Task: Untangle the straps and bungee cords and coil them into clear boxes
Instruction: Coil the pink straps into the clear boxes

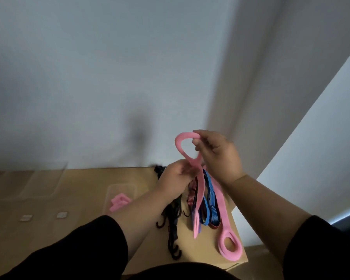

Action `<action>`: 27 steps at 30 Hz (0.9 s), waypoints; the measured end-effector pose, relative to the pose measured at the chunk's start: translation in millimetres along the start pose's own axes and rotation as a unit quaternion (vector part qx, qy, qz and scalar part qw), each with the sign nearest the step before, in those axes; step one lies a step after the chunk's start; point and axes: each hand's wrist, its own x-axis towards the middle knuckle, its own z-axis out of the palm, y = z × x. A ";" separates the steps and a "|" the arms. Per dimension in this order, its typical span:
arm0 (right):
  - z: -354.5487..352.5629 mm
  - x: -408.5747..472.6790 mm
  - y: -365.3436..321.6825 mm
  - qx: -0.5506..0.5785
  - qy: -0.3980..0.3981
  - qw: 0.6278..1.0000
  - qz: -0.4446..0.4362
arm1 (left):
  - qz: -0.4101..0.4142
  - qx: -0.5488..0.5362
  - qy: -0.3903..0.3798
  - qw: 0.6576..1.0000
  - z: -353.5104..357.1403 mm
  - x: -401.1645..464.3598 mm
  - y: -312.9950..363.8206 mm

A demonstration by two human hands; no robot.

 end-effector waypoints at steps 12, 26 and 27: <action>63.7 21.5 -27.9 0.166 -0.005 0.978 0.125 | -0.021 0.032 0.018 0.999 -95.8 -38.6 -5.6; 147.2 17.7 -60.7 0.254 -0.155 0.906 0.301 | 0.132 0.063 0.128 0.981 -195.0 -56.9 25.3; 151.8 13.7 -62.4 0.255 -0.182 0.898 0.309 | 0.124 0.053 0.122 0.983 -198.2 -57.8 26.4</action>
